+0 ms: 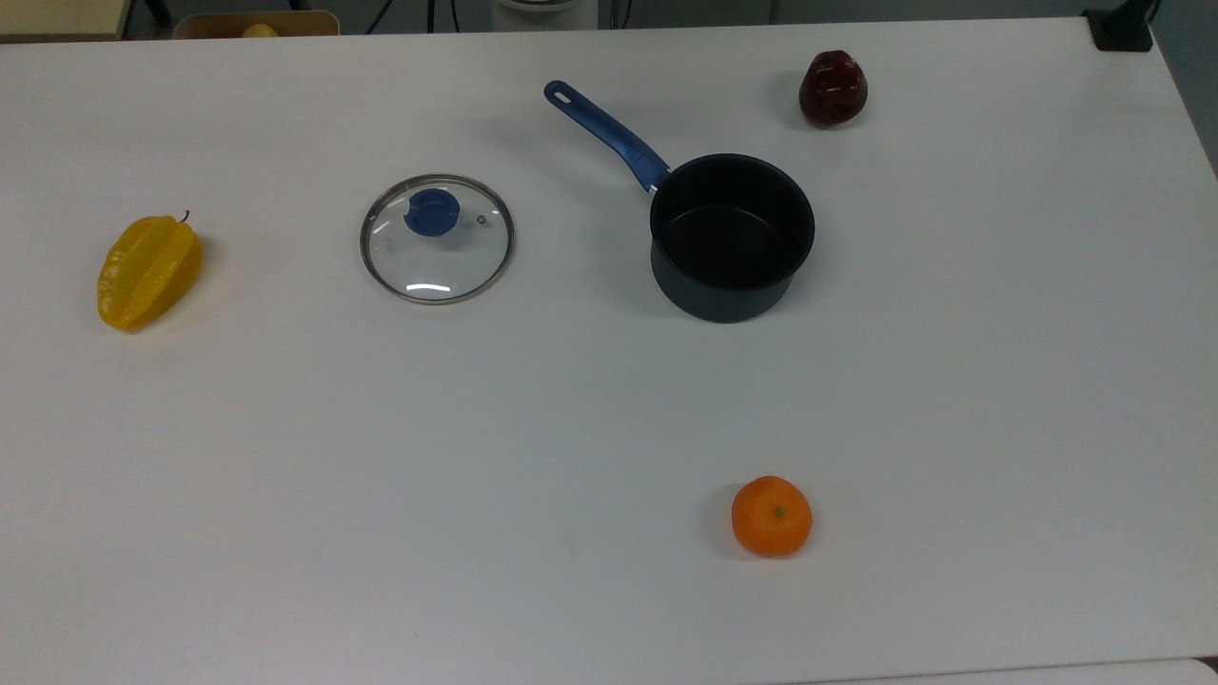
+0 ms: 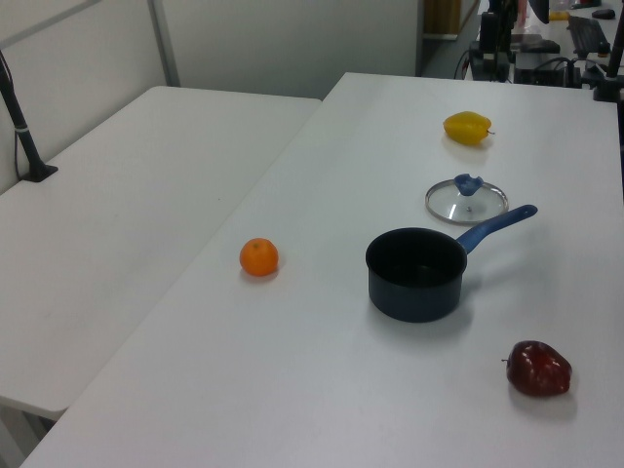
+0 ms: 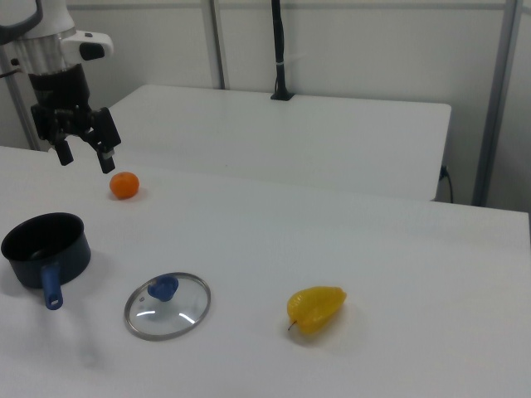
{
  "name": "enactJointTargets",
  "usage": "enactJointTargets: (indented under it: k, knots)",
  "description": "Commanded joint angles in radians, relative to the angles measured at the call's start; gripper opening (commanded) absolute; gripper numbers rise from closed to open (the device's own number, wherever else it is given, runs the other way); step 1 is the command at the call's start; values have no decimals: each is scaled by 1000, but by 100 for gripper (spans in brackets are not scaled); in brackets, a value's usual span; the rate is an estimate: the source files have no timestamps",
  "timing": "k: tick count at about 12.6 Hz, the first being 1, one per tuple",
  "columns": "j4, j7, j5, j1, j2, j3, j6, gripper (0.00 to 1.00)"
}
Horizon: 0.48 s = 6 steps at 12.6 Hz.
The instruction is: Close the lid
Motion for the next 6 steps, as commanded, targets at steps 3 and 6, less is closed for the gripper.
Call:
enactJointTargets:
  k: [3,6]
  knots:
    - [-15,-1,15,-1,2,-4,30,100]
    - [-12,-1,15,-1,19,-4,27,100]
